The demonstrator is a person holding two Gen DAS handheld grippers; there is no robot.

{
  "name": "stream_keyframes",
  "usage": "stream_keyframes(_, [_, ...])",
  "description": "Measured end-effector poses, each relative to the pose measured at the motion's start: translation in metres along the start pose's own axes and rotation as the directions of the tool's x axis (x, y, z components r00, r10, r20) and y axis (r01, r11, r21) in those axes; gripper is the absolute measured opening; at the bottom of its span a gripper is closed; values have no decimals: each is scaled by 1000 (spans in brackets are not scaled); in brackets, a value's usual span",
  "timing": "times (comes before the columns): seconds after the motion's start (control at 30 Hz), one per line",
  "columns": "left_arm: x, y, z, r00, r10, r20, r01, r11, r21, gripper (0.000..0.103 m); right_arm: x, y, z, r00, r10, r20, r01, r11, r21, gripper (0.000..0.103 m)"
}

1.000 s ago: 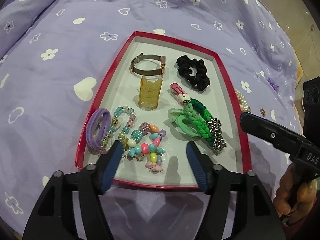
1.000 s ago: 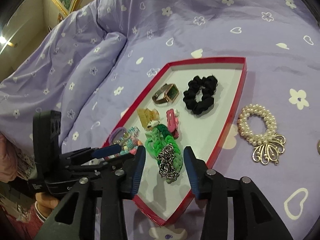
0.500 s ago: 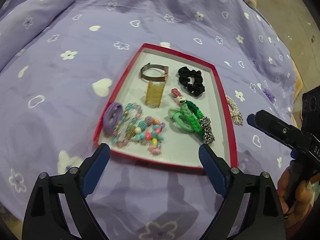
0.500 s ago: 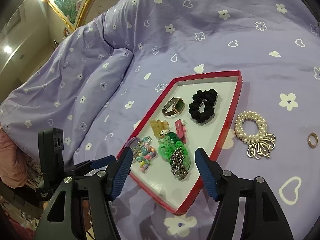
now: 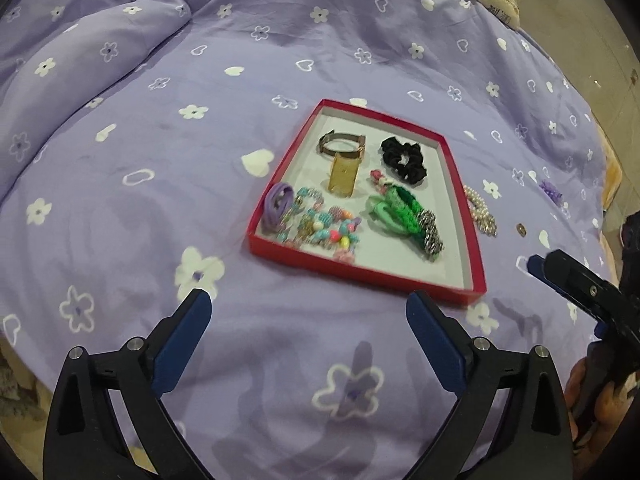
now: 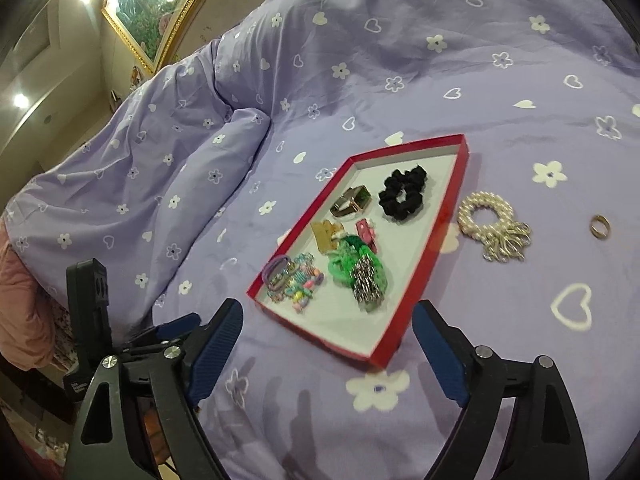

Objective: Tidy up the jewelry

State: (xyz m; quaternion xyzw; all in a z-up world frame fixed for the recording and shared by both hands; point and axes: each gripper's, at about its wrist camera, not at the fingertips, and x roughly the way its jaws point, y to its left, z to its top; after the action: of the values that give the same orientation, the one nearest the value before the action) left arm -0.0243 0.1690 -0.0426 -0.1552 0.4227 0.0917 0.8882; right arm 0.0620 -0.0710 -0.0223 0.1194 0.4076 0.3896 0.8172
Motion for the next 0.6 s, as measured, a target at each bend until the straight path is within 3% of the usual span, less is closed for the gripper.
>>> stream_keyframes(0.13, [-9, 0, -7, 1000, 8, -8, -8, 1000, 17, 99, -7, 7, -10, 998, -56, -13, 56, 997, -44, 94])
stream_keyframes(0.27, [-27, -7, -7, 998, 42, 44, -43, 998, 43, 99, -13, 19, -13, 991, -132, -23, 129, 986, -106, 98])
stream_keyframes(0.47, [-54, -18, 3, 987, 61, 150, -72, 995, 67, 103, -34, 40, -14, 973, -206, 106, 225, 950, -215, 101])
stream_keyframes(0.6, [-71, -24, 12, 977, 87, 195, -106, 990, 92, 103, -43, 50, -3, 966, -229, 120, 252, 936, -245, 102])
